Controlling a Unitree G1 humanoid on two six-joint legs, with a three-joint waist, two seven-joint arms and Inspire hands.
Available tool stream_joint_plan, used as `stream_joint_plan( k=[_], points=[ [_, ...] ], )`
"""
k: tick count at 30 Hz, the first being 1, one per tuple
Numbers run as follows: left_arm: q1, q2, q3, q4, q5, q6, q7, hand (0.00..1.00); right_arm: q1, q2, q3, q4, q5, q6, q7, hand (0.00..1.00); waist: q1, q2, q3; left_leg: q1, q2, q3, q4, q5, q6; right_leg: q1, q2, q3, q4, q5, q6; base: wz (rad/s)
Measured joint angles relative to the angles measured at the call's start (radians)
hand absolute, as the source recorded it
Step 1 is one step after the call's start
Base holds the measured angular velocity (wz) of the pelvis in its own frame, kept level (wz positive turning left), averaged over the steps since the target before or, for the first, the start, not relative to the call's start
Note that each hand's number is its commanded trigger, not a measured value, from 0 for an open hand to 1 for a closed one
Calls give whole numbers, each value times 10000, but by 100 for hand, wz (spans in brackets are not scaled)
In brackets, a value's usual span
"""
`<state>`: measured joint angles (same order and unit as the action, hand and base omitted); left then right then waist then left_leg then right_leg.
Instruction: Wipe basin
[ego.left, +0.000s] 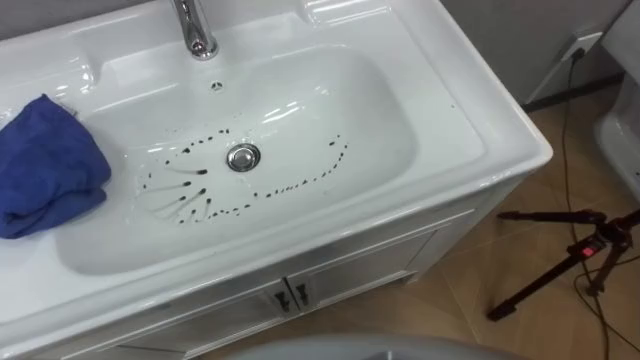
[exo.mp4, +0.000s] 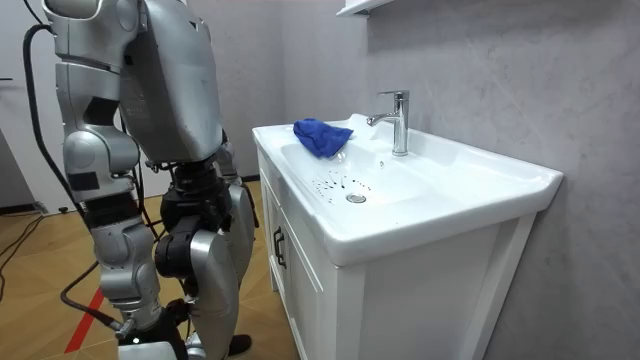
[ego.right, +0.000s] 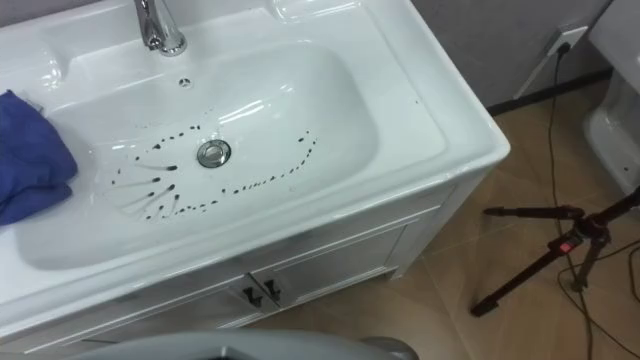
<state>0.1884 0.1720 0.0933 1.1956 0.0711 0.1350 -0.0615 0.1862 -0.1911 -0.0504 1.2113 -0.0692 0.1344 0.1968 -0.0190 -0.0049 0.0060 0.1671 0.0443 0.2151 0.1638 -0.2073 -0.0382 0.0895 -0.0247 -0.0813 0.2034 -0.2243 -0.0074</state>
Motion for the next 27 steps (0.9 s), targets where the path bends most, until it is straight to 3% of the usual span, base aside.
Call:
stream_joint_plan(
  k=[7,27],
  points=[
    [29,-4,-45,-111,6,252,-94,0,-58,67,310,115,-35,390,492,0,-18,41,-6,-2,0,-51,1,0,0,-11,6,14,2,0,0,0],
    [249,-30,-157,-333,9,569,-59,0,-231,245,658,340,-105,746,867,0,-15,93,-18,32,2,-54,9,0,0,22,4,7,35,0,0,0]
  ],
)
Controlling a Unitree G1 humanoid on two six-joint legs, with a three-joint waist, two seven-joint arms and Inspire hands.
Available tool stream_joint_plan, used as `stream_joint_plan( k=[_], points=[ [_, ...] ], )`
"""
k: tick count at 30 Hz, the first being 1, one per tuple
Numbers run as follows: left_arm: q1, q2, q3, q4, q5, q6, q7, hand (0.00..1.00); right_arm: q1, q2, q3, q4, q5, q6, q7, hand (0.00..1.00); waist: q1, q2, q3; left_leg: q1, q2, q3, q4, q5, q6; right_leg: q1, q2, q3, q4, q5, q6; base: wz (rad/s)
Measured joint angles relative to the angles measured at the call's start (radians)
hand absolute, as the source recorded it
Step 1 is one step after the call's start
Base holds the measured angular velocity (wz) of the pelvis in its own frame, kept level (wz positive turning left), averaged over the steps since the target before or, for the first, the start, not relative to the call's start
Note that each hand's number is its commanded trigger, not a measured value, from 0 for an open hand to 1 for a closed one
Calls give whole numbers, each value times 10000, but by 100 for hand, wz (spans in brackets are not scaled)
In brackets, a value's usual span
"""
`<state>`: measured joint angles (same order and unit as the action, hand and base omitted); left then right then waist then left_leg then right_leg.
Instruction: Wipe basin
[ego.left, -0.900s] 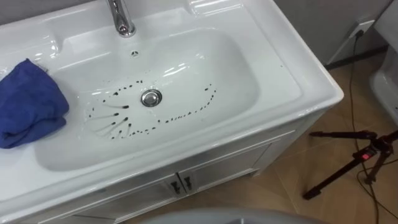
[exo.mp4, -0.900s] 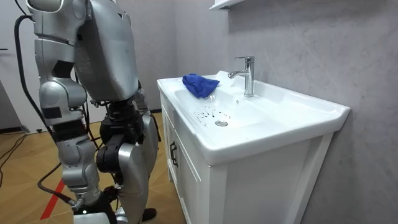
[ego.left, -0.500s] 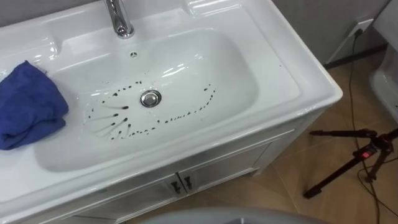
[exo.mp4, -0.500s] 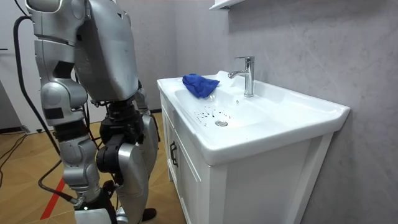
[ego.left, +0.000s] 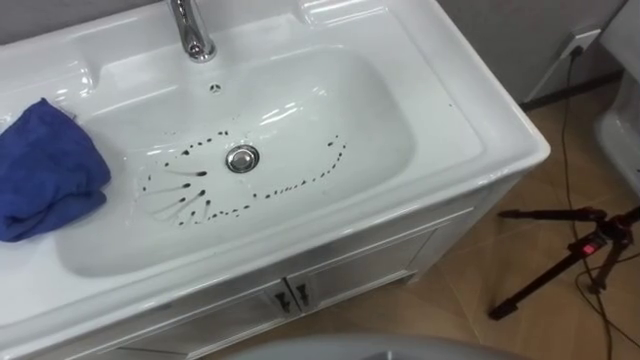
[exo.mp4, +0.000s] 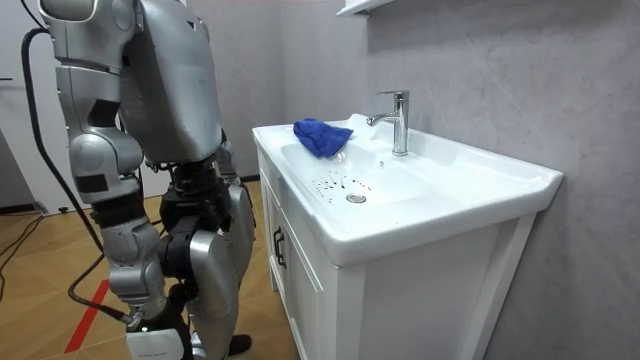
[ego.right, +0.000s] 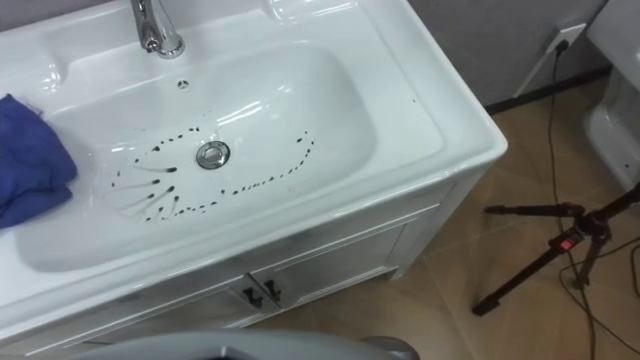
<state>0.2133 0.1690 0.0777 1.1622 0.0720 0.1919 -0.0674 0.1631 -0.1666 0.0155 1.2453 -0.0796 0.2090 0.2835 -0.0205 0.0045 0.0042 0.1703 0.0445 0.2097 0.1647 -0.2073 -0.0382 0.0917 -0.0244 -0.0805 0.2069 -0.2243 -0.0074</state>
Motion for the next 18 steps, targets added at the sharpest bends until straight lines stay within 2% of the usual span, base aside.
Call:
stream_joint_plan(
  k=[6,10,14,18],
  points=[
    [103,-47,269,14,-7,208,228,0,-33,70,2,96,-41,245,0,0,13,-59,-20,166,3,31,-1,0,0,152,-6,-44,-1,-6,-1,1],
    [291,-116,705,58,-16,354,767,0,41,146,43,99,-38,353,-7,0,43,-161,-12,303,-1,-26,-6,0,0,326,-23,-121,-20,-7,2,5],
    [417,-325,1458,48,-128,509,1211,0,63,129,15,87,-57,553,-6,0,200,-202,-11,340,-13,-185,-11,-1,1,363,-14,-72,-14,2,14,0],
    [440,-364,2155,222,-1033,474,1690,0,-87,110,-16,333,-38,648,-49,0,429,-158,-32,293,-19,-279,-14,-20,34,381,-28,-223,-9,10,26,12]
  ],
)
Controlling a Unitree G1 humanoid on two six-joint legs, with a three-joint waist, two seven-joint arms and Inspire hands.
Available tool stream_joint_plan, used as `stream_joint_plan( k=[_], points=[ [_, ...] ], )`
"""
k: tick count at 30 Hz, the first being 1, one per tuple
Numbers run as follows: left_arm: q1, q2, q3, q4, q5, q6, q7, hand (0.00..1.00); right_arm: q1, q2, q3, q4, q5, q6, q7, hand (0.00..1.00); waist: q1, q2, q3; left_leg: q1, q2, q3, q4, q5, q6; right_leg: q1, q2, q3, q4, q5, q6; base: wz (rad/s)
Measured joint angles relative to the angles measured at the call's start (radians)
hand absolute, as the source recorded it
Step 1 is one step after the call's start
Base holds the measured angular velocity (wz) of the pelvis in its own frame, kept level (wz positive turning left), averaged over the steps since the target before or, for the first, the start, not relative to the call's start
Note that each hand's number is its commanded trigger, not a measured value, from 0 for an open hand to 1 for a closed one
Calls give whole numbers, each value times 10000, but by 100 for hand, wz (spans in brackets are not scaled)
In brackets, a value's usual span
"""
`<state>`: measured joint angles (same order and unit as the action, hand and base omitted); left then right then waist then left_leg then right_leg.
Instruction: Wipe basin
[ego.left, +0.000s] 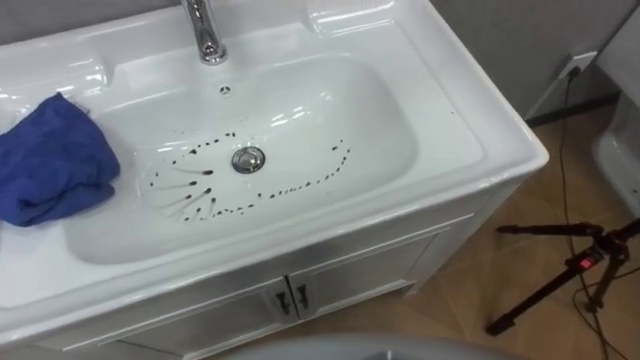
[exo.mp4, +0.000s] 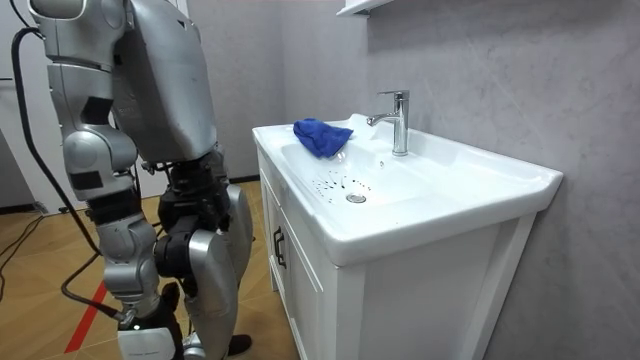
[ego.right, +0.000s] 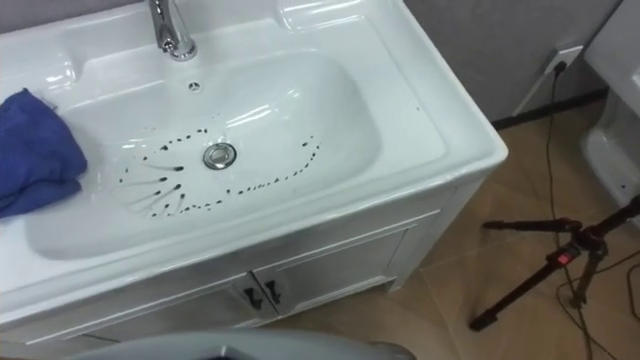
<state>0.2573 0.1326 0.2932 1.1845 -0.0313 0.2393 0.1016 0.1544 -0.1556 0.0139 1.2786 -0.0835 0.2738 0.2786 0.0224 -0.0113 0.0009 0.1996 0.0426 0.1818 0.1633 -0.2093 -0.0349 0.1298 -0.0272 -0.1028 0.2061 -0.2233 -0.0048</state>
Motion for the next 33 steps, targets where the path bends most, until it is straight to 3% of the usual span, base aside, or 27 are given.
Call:
stream_joint_plan(
  k=[2,6,10,12,14,18,23,24,31,33],
  points=[
    [147,3,254,68,-565,3,279,0,-78,-3,-58,147,41,25,-101,0,148,39,-4,26,-14,-133,-5,-8,14,111,-21,-148,-28,0,14,20],
    [180,12,957,47,-675,-5,586,0,-203,-103,-66,101,-18,-9,-140,0,435,130,-21,-71,-30,-489,-4,-15,23,105,-58,-448,-8,-5,17,25],
    [237,38,1381,-275,-937,-270,1197,0,-175,-320,-47,89,-20,-79,-170,0,722,203,-46,-232,-73,-1000,24,-12,27,173,-111,-927,4,-25,11,34],
    [297,32,1660,-567,-965,-342,1547,0,-128,-340,-58,91,-25,-149,-187,0,882,221,-47,-305,-67,-1060,33,-11,28,145,-110,-975,50,-67,3,20],
    [370,46,2007,-884,-982,-648,2196,0,-115,-379,-56,97,-23,-191,-235,0,979,238,-45,-366,-90,-1217,34,-11,27,116,-176,-1126,201,-155,-1,19],
    [410,41,2143,-1712,-1342,-976,3329,0,-119,-434,262,95,-1,-239,-358,0,1277,276,-50,-425,-129,-1384,55,2,29,110,-190,-1288,245,-186,-1,13],
    [658,4,2136,-3867,-1329,-1773,4913,0,-134,-442,430,99,-369,-567,-354,0,1544,238,-104,-659,-186,-1636,105,9,37,-30,-236,-1513,172,-193,14,10],
    [714,4,2134,-4169,-1328,-1852,5091,0,-131,-442,430,99,-410,-644,-354,0,1557,246,-105,-676,-186,-1637,113,9,38,-40,-236,-1515,164,-193,14,0],
    [752,12,2030,-6419,-1315,-3309,6731,0,-102,-447,455,99,-714,-1016,-344,0,1776,239,-77,-693,-214,-1701,171,9,39,-34,-269,-1494,134,-201,27,-1],
    [716,6,1929,-6902,-1322,-3519,6970,0,-98,-447,461,101,-717,-1027,-340,0,1791,240,-72,-697,-225,-1773,181,8,39,-43,-272,-1494,130,-201,27,0]
  ],
)
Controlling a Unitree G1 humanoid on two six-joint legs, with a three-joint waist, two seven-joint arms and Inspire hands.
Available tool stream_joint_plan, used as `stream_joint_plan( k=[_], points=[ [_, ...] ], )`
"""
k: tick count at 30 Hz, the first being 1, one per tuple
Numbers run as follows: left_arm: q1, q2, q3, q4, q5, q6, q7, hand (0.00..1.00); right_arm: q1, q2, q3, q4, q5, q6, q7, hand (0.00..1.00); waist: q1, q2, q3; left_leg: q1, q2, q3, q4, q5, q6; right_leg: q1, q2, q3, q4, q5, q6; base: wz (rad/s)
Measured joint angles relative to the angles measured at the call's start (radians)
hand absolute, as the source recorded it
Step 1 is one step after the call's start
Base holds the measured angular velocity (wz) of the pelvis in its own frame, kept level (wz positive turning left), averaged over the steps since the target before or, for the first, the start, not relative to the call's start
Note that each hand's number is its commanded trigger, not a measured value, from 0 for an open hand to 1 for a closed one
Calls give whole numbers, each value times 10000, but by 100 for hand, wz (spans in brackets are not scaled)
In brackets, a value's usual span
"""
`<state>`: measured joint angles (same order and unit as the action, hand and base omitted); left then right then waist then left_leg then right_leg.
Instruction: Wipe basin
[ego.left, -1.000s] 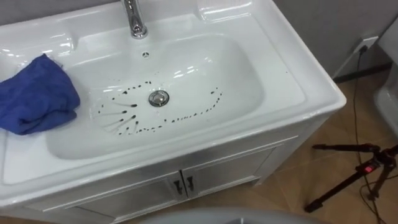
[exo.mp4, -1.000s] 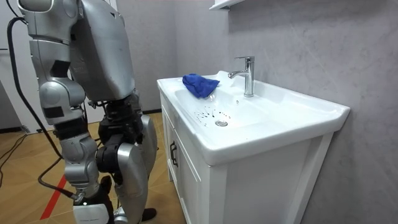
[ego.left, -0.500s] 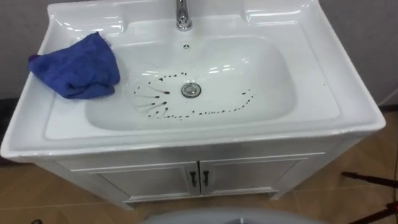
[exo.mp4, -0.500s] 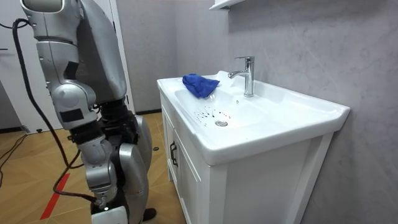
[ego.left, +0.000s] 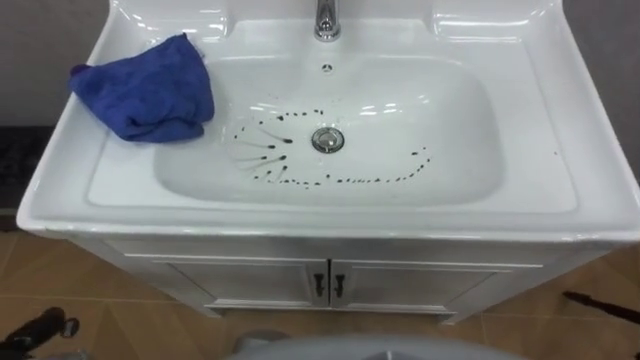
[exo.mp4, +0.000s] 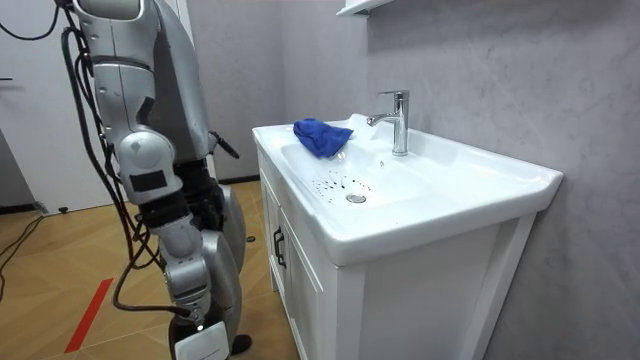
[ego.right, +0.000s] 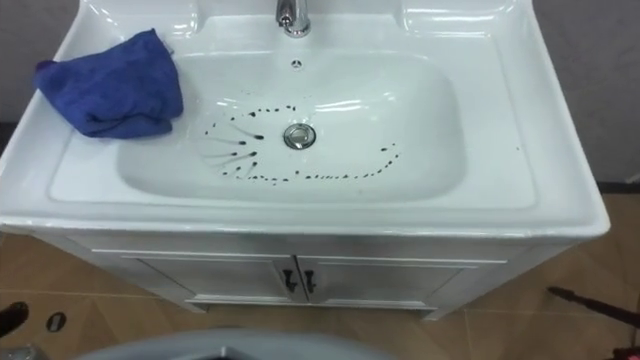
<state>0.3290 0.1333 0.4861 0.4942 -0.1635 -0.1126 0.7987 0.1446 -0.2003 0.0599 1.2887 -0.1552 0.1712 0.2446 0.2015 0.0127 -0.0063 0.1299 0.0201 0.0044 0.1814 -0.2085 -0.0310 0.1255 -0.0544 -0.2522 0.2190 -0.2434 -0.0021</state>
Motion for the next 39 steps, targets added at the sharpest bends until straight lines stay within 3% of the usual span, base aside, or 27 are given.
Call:
stream_joint_plan(
  k=[7,14,19,27,32,39],
  points=[
    [-166,53,185,-1447,9,-785,1024,0,124,-47,-4,6,-13,-122,86,0,356,65,-16,14,15,-128,-118,0,0,-109,27,34,84,0,-4,-1],
    [-163,169,391,-2611,6,-1097,1534,0,234,-56,74,5,-130,-433,104,0,531,67,-12,11,11,-157,-124,0,1,-99,38,43,43,2,-7,0],
    [-278,187,533,-3561,19,-1163,1557,0,233,-75,73,5,-183,-500,183,0,510,62,-6,-6,-5,-233,-113,0,1,-100,36,39,7,1,-7,0],
    [-505,465,544,-4474,208,-1198,1881,0,232,-111,62,2,-187,-508,178,0,412,104,7,7,-22,-382,-113,0,1,-31,42,8,-58,2,-5,0],
    [-503,517,556,-5230,301,-1201,1899,0,229,-203,59,-58,-200,-585,223,0,251,184,51,25,-25,-376,-122,0,1,-7,54,59,-106,7,3,-1],
    [-512,590,507,-5405,2193,-1192,1470,0,229,-283,52,-55,-327,-877,261,0,-110,220,87,42,-21,-363,-125,0,0,29,58,52,-167,9,3,-1]
  ],
)
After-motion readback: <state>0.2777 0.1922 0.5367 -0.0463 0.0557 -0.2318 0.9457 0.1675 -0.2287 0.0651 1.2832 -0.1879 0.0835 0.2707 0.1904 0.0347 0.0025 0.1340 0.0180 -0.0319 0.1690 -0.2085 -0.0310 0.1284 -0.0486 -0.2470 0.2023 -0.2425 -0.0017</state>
